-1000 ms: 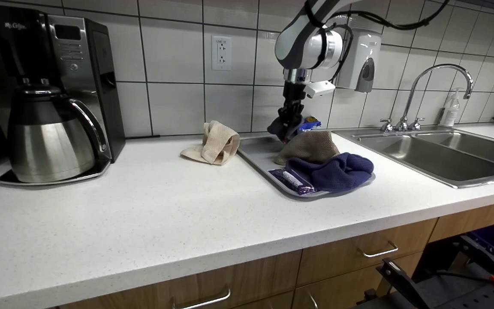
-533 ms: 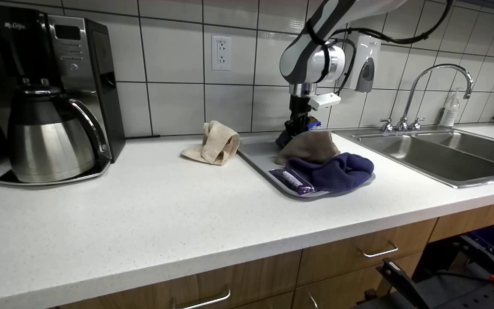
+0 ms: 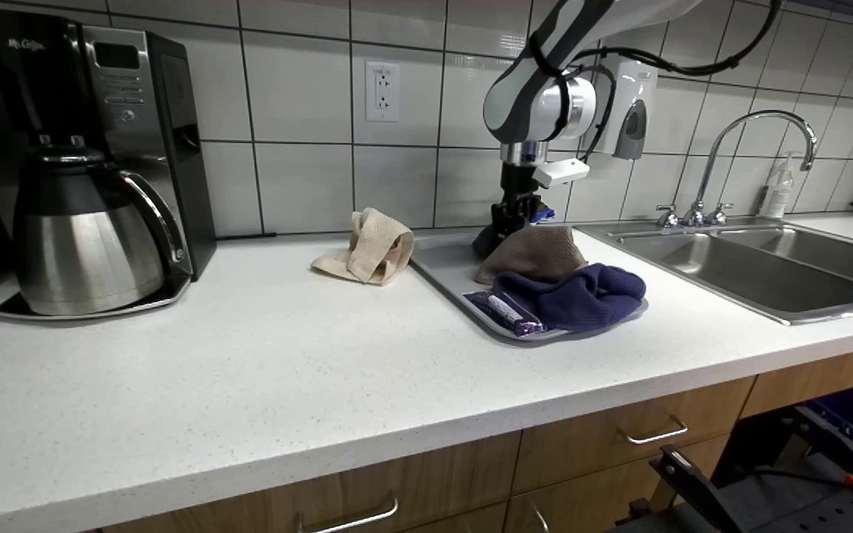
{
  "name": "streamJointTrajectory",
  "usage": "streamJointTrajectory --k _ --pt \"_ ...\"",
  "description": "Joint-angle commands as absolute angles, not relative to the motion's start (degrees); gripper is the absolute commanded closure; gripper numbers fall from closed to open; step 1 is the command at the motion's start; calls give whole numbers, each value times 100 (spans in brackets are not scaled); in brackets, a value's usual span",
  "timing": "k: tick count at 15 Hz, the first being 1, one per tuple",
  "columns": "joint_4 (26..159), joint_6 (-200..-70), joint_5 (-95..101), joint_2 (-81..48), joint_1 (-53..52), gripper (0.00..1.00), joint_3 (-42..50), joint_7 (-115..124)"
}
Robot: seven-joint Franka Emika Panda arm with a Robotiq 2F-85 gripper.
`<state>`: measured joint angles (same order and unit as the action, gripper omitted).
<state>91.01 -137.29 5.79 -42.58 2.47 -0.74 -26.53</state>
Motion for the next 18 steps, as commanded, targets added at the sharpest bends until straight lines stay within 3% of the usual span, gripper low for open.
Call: streamJointTrajectory --k 1,3,18 --pt "9325 -13514 719 -3900 352 13 -163 -2675" --pt "9399 -13512 745 -3796 342 1 -163 -2699" --pt "9674 -13644 685 -3363 268 0 -429 -2775"
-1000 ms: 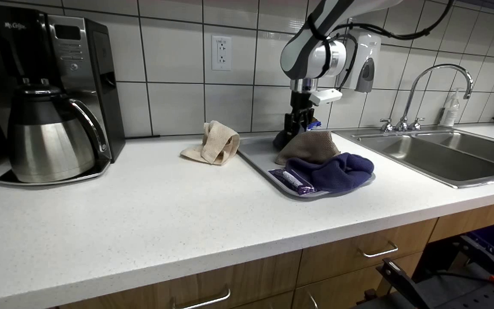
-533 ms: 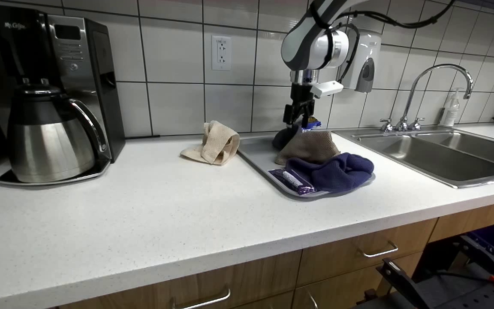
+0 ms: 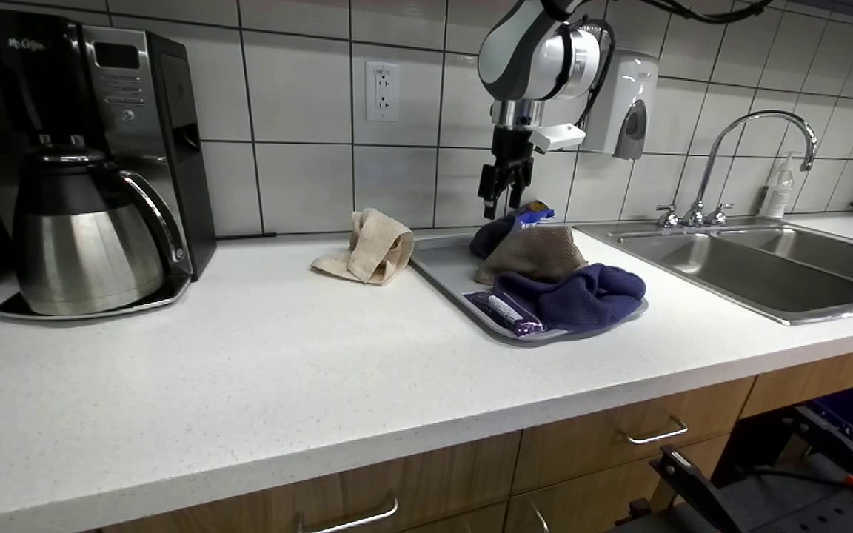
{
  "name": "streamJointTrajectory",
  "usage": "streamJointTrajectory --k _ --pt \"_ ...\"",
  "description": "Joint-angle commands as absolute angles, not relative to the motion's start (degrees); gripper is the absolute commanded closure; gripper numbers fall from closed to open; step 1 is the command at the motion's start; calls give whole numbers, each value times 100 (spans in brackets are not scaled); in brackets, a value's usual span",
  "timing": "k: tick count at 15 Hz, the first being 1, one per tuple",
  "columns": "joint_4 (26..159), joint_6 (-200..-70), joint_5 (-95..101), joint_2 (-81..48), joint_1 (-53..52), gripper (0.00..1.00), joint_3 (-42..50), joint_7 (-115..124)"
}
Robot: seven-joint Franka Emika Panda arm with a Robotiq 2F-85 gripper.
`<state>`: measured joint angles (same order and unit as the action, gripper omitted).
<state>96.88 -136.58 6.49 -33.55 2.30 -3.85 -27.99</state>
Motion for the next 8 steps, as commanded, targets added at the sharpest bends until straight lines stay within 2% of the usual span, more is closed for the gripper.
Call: streamJointTrajectory --k 1,8 --pt "9690 -13644 683 -3344 262 0 -436 -2776" --pt "9691 -13652 685 -3391 265 0 -433 -2773"
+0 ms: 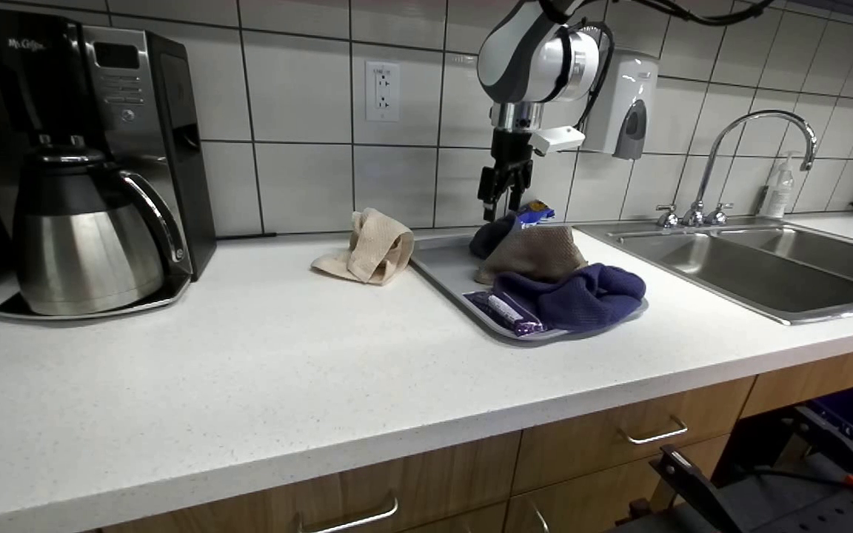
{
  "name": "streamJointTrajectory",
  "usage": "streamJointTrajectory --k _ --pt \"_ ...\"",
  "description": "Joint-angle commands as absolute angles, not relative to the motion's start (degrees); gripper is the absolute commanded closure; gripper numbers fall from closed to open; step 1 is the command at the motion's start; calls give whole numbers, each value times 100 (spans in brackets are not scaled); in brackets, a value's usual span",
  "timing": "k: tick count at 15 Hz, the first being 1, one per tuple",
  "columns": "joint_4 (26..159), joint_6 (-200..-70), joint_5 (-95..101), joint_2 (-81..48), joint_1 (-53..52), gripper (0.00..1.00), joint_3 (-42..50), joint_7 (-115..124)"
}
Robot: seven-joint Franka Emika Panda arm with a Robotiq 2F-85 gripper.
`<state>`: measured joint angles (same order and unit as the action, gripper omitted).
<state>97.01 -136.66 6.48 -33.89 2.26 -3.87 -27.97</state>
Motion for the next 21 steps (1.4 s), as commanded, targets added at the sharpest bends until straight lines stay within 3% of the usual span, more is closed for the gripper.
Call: streamJointTrajectory --k 1,21 --pt "9691 -13652 685 -3392 265 0 -433 -2773" --pt "9032 -13738 561 -3691 334 0 -765 -3442"
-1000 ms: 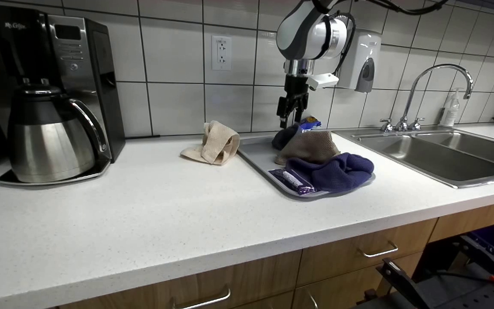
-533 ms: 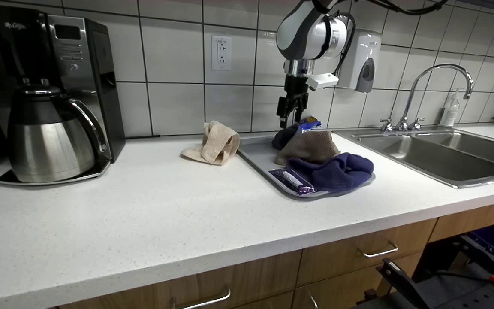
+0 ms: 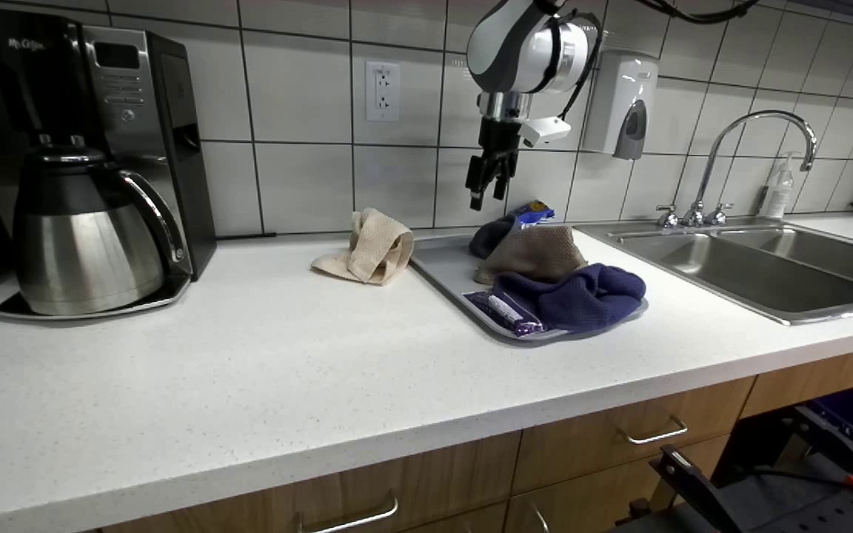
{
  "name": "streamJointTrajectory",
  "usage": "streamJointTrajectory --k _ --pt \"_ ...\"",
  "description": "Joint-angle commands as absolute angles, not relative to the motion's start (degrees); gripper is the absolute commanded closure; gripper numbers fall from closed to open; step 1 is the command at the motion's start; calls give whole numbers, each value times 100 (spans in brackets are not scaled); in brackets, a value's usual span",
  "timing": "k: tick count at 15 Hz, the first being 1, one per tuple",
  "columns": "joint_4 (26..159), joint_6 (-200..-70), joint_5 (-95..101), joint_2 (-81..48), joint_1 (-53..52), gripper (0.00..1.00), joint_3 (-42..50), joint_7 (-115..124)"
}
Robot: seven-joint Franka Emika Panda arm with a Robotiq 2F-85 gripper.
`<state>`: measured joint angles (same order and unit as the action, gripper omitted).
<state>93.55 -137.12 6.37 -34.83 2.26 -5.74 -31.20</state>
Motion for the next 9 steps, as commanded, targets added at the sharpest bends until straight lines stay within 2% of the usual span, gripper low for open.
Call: streamJointTrajectory --k 1,9 --pt "8967 -13747 561 -3741 328 0 -800 -3516" --pt "8499 -13739 544 -4093 271 0 -1064 -4113"
